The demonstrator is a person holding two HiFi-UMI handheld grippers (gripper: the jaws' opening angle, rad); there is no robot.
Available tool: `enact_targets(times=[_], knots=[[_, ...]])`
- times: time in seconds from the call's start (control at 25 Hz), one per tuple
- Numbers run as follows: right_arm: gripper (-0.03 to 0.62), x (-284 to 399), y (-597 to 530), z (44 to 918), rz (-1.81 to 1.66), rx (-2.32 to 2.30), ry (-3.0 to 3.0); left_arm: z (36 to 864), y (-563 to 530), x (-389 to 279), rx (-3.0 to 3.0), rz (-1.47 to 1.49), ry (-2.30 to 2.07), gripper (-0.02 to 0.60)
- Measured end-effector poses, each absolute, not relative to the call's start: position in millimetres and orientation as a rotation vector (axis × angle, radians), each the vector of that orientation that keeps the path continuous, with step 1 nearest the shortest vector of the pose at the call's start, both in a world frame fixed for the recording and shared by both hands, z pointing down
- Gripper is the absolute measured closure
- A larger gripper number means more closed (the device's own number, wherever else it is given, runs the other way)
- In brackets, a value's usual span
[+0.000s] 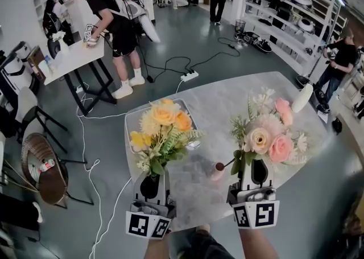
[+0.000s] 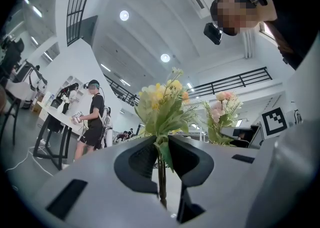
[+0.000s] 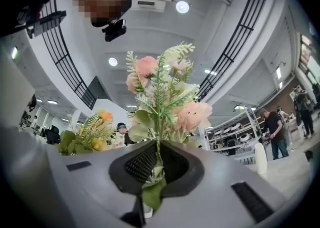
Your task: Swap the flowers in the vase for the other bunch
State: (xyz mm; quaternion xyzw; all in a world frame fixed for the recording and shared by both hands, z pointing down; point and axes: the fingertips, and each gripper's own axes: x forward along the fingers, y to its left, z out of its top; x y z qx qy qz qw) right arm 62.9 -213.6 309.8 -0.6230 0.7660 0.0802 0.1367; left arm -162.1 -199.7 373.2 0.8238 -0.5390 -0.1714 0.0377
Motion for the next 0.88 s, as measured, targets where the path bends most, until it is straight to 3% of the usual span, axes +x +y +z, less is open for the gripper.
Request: enact_targets(times=[0.88], knots=[[0.557, 46, -236, 373, 0.125, -1.77, 2.308, 399, -212, -120, 2.501, -0.498, -1.693, 0.514]])
